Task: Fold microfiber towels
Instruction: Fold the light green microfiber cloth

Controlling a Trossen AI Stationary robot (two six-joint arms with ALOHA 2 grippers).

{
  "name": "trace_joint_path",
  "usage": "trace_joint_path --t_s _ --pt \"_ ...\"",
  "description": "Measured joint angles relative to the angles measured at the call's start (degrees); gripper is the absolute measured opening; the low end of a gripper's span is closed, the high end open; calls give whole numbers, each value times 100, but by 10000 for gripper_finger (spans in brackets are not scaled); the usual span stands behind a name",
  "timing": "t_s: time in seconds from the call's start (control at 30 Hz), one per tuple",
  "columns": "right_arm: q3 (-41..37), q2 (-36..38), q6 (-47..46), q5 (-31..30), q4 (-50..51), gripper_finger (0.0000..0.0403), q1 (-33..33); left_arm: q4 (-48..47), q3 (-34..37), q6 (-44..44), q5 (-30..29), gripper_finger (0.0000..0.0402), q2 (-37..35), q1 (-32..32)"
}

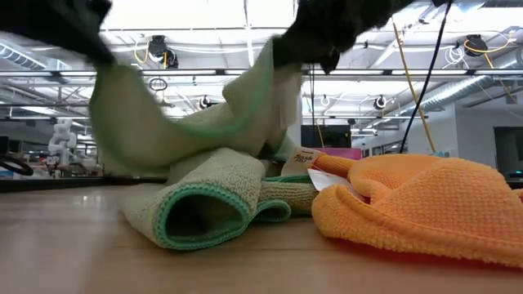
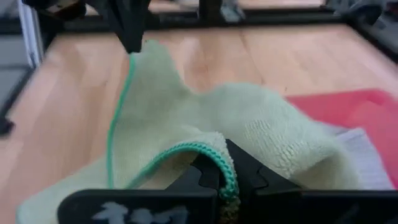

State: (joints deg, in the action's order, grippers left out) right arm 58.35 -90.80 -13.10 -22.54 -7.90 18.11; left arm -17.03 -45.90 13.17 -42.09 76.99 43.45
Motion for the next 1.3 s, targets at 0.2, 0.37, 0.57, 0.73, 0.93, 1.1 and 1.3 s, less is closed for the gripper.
trace_joint_path --t_s 0.2,0.37,0.57,0.73,0.93,1.1,1.3 --pt "625 793 262 -685 756 2 129 84 -819 -498 -462 1 -625 75" --pt "1569 988 821 -1086 1535 2 513 450 -1834 -1960 -444 1 -643 173" --pt "2762 990 1364 -1371 2476 2 1199 1018 -2894 -3564 -465 1 -656 555" --pt "3602 990 1814 -1800 3122 2 1588 1147 -3700 -4499 -1695 1 -701 878" --pt "3911 1080 2082 -2470 3629 2 1473 579 -3828 -4419 -3227 0 -888 578" --pt "3552 1087 1313 -2565 4333 2 1106 -1938 -3717 -1728 -2734 0 -994 163" --pt "2534 1084 1077 -2565 4286 2 501 -3870 -3060 756 -2661 0 -1004 -247"
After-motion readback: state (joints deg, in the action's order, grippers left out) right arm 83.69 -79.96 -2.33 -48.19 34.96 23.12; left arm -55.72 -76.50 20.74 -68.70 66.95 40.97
